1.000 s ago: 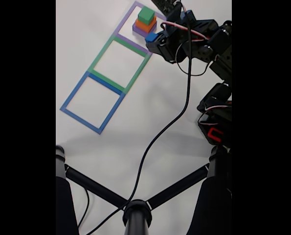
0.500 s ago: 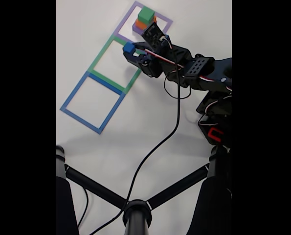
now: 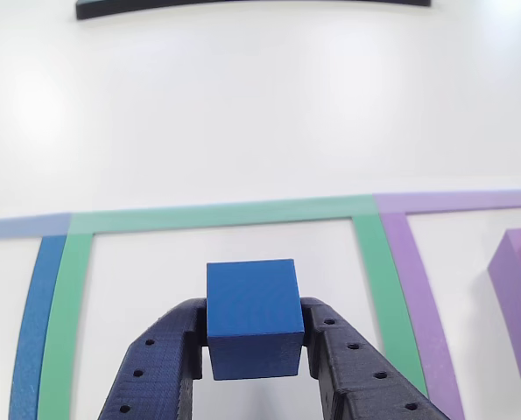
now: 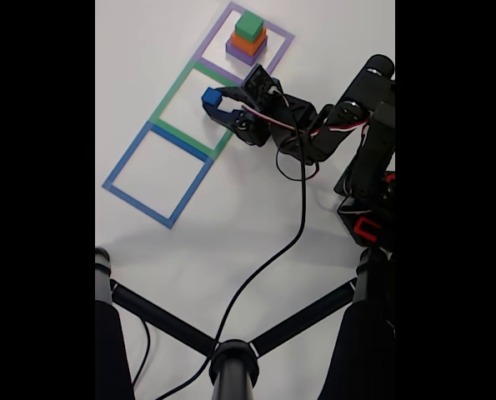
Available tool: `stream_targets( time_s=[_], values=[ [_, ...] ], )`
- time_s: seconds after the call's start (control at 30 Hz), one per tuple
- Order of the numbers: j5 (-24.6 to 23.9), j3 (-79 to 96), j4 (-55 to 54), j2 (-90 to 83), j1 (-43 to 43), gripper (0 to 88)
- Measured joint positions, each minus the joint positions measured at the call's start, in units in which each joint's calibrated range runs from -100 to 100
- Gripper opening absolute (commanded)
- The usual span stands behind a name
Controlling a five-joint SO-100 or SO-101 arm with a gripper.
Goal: Tower of hanoi
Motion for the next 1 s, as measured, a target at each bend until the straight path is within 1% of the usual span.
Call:
stream_targets(
  time_s=[0.2, 0.57, 0.73, 1.0],
  values=[
    [0.00, -4.44, -2.49, 6.50, -0.16, 6.5],
    [0.00, -5.13, -7.06, 11.82, -0.49, 7.0],
    [0.00, -5.13, -7.70, 12.92, -0.49, 9.8],
    [0.00, -5.13, -8.75, 13.76, -0.49, 18.4]
  ],
)
